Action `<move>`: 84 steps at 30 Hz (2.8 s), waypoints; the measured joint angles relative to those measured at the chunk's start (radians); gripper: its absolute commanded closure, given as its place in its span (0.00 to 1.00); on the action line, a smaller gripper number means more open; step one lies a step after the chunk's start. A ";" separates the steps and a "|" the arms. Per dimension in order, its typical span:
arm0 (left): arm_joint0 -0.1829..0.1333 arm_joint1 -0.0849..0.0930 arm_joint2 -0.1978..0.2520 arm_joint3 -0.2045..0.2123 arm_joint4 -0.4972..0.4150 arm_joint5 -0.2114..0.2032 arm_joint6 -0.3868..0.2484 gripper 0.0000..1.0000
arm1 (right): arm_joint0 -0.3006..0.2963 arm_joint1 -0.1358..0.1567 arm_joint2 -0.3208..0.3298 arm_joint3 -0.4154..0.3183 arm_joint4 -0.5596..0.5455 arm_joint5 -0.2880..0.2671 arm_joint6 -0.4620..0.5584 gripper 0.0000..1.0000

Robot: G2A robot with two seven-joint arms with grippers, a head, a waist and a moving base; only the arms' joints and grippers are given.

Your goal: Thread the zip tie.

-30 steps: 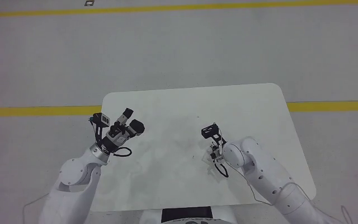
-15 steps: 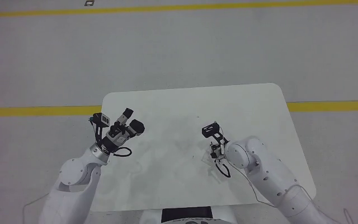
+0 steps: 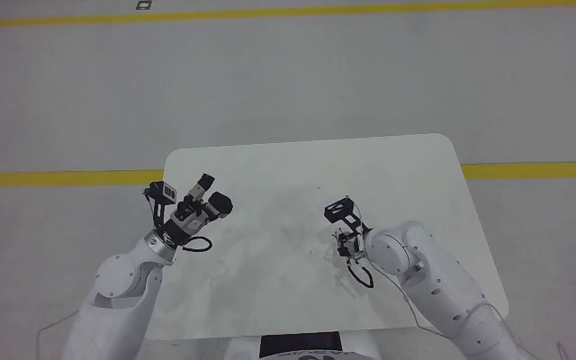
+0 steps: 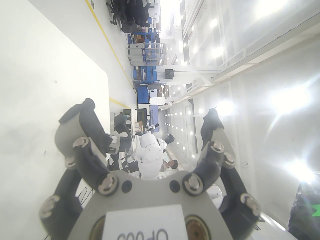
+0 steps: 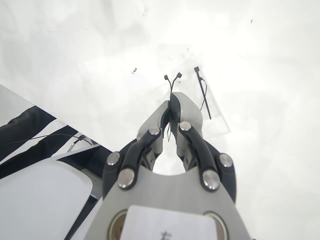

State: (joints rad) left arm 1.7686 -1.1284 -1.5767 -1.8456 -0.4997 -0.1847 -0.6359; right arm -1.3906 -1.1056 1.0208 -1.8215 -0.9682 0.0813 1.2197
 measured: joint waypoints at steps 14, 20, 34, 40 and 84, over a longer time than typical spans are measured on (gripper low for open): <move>0.000 0.000 0.000 0.000 0.000 0.000 0.000 0.00 | 0.034 -0.011 -0.037 0.065 0.021 -0.003 -0.022 0.72; 0.000 0.000 0.000 0.000 0.000 0.000 0.000 0.00 | 0.032 -0.011 -0.035 0.060 0.012 0.002 -0.021 0.74; 0.000 0.000 0.000 0.000 0.000 0.000 0.000 0.00 | 0.022 -0.008 -0.039 0.037 -0.022 0.009 0.012 0.85; 0.000 0.000 0.000 0.000 0.000 0.000 0.000 0.00 | 0.022 -0.010 -0.042 0.041 -0.012 0.009 0.015 0.82; 0.000 0.000 0.000 0.000 0.000 0.000 0.000 0.00 | -0.070 0.004 0.104 -0.147 0.059 0.055 -0.065 1.00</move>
State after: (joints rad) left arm 1.7686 -1.1284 -1.5767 -1.8456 -0.4997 -0.1847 -0.6359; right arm -1.4602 -1.1013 1.1246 -1.9684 -0.9090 0.1362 1.1547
